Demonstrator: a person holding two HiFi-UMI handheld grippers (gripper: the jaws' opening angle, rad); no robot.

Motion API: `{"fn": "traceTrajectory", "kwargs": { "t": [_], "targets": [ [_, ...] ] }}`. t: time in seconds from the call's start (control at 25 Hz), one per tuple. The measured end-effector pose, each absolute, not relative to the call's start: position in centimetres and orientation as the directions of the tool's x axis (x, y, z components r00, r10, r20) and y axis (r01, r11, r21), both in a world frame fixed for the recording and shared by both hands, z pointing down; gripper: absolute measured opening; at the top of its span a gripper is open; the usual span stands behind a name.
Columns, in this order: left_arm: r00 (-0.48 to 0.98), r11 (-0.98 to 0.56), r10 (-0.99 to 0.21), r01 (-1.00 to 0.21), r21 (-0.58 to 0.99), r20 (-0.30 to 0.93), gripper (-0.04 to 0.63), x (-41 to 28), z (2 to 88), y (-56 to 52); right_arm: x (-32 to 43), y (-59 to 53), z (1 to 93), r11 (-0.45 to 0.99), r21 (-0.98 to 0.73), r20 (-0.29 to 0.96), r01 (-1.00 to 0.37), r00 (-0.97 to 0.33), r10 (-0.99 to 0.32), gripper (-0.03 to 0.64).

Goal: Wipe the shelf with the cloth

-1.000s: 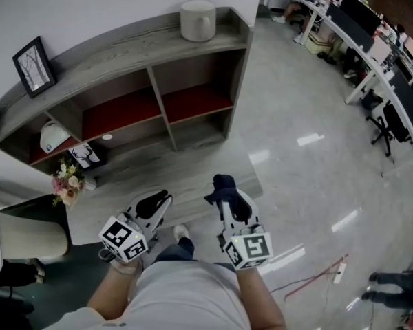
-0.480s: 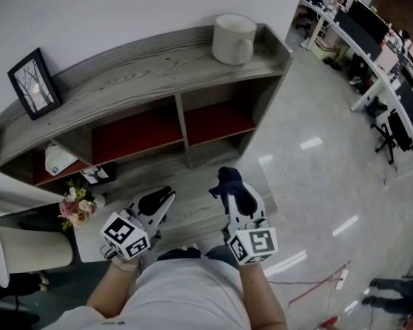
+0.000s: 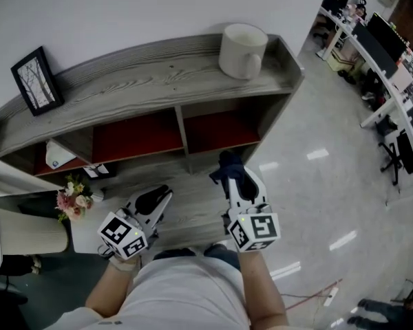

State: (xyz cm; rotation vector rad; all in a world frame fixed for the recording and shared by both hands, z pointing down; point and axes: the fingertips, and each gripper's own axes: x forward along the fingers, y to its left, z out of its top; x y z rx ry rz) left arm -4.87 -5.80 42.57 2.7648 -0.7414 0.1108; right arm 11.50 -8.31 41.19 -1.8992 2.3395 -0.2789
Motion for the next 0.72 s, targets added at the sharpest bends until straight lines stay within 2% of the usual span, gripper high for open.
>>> {"fn": "traceTrajectory", "kwargs": {
  "t": [0.4,0.72],
  "targets": [
    [0.775,-0.741,-0.611,-0.631,0.23,0.161,0.052,-4.1,42.3,-7.1,13.5,-17.0,41.6,0.299,-0.161,0.124,-0.941,-0.319,-0.939,0.074],
    [0.696,-0.661,-0.694,-0.717,0.219,0.185,0.052,-4.9,42.8,-7.4,14.7,-23.8,45.7,0.335,-0.023,0.302,-0.942,-0.326,-0.896,0.074]
  ]
}}
